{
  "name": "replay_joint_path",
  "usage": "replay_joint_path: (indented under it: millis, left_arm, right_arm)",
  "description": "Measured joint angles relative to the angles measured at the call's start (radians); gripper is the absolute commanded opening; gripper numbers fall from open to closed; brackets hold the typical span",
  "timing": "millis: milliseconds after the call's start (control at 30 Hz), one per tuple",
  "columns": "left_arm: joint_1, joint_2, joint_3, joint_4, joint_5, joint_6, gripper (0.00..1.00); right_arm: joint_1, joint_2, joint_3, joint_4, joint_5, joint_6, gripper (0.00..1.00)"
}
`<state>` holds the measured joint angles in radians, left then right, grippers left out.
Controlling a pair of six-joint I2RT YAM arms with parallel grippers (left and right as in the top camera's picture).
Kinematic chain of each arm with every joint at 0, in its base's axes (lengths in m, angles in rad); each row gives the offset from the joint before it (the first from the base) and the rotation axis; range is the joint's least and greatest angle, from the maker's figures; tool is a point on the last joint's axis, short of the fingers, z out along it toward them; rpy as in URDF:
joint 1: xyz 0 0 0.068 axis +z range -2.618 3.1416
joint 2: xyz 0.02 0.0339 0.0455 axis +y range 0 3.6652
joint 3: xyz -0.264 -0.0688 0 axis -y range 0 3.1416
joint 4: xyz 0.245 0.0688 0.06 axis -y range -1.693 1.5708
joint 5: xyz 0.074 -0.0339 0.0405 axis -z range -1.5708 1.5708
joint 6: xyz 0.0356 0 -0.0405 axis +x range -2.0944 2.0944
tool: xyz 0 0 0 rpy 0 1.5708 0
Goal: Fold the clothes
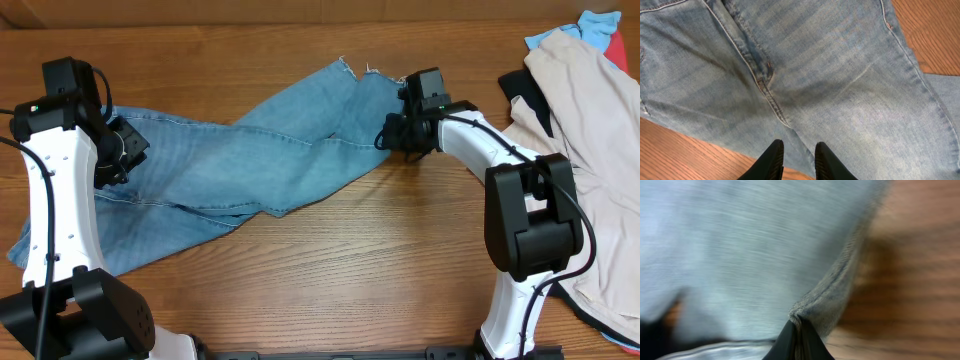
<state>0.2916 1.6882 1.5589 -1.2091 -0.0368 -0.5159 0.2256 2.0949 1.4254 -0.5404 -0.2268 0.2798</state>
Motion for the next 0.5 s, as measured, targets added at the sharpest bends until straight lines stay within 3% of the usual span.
replay_joint_path:
  millis: [300, 333, 400, 433, 467, 500]
  left_arm:
    - [0.0, 0.0, 0.0, 0.005, 0.0, 0.0, 0.25]
    - [0.0, 0.0, 0.0, 0.005, 0.0, 0.0, 0.25]
    - [0.0, 0.0, 0.0, 0.005, 0.0, 0.0, 0.25]
    - [0.0, 0.0, 0.0, 0.005, 0.0, 0.0, 0.25]
    - [0.0, 0.0, 0.0, 0.004, 0.0, 0.0, 0.25]
    - [0.0, 0.0, 0.0, 0.004, 0.0, 0.0, 0.25]
  right_arm:
    - [0.169, -0.008, 0.353, 0.08, -0.133, -0.14, 0.06]
    - [0.196, -0.016, 0.383, 0.124, -0.14, -0.151, 0.14]
    - [0.248, -0.037, 0.417, 0.212, -0.157, -0.164, 0.21]
    - [0.269, -0.048, 0.427, 0.239, -0.163, -0.172, 0.33]
    - [0.288, -0.059, 0.435, 0.253, -0.166, -0.171, 0.59]
    - [0.297, -0.065, 0.438, 0.253, -0.165, -0.175, 0.63]
